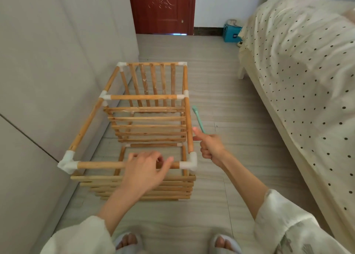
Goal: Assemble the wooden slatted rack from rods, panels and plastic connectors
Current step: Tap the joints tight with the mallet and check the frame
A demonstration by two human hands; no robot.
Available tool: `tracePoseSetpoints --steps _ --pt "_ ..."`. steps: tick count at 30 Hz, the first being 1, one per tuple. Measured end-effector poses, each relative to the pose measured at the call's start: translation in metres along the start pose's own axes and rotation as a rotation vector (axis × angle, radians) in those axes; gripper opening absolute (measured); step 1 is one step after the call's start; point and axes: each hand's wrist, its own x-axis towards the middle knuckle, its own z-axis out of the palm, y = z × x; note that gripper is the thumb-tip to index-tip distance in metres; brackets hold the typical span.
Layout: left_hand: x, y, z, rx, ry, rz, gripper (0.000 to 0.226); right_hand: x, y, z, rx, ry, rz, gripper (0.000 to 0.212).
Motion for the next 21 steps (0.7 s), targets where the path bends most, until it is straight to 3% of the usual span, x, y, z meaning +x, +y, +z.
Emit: tracePoseSetpoints --steps 2,7,15,21 --pt "0.007 0.03 0.004 0.036 -0.076 0.102 0.059 0.003 0.0 0.01 0.013 -0.094 0.002 0.04" --pt "0.02 0.058 0.017 0.141 -0.194 0.115 0.057 0.007 0.001 0.014 0.029 -0.151 0.006 0.023" --pt "0.012 0.054 0.019 0.208 -0.097 0.094 0.044 0.002 0.011 0.016 -0.035 -0.208 0.003 0.025" --pt "0.014 0.043 0.019 0.245 -0.126 0.172 0.053 -0.006 0.014 0.013 -0.079 -0.215 0.017 0.028"
